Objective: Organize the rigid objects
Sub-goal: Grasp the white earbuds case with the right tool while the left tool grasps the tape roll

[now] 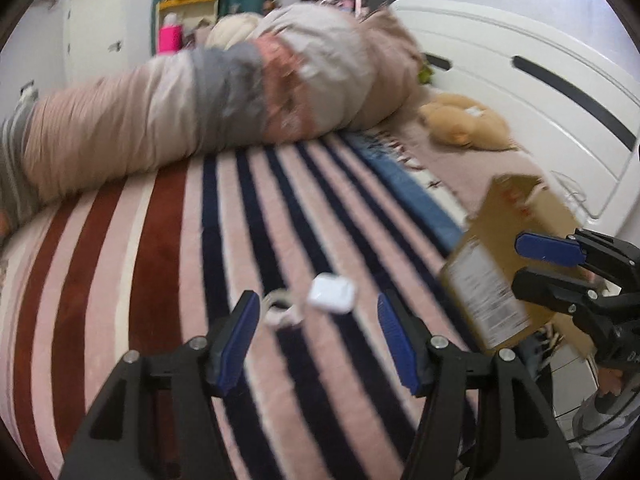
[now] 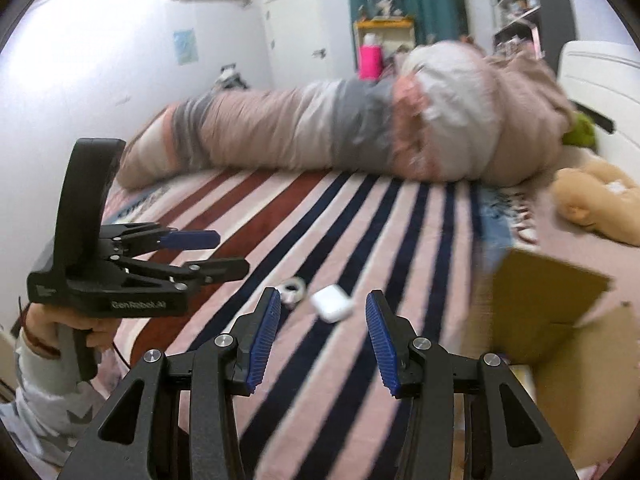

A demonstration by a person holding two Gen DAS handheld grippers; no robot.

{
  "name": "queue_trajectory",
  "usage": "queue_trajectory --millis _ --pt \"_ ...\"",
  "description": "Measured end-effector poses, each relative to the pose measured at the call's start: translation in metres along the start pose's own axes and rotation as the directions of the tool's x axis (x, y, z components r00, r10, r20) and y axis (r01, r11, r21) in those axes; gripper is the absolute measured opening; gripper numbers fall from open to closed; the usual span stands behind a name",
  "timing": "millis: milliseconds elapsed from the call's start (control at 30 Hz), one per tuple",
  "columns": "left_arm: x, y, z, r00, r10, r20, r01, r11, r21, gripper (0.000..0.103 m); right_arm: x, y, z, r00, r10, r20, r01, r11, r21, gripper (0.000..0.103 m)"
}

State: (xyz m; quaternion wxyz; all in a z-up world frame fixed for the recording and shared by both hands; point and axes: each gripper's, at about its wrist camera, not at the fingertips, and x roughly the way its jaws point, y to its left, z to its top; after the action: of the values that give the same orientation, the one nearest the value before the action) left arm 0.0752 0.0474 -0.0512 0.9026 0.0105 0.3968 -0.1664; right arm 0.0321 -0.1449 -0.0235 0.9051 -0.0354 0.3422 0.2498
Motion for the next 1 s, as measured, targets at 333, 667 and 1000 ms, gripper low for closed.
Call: queue_trajectory --millis 333,667,1000 --pt "0.085 0.049 -0.029 0.991 -0.062 -0.117 0.05 0.993 -0.106 0.058 0.143 -0.018 -0.033 0.98 -0.048 -0.196 0.071 0.991 0.112 0.056" --pt "0.144 0.048 -0.019 0.988 -0.079 -0.134 0.063 0.99 -0.123 0.057 0.205 -0.034 -0.035 0.98 -0.062 -0.19 0.065 0.998 0.01 0.069" --pt "0.133 0.05 -0.028 0.99 -0.067 -0.127 0.052 0.992 -0.118 0.038 0.207 -0.016 -0.034 0.982 -0.059 -0.179 0.044 0.995 -0.087 0.044"
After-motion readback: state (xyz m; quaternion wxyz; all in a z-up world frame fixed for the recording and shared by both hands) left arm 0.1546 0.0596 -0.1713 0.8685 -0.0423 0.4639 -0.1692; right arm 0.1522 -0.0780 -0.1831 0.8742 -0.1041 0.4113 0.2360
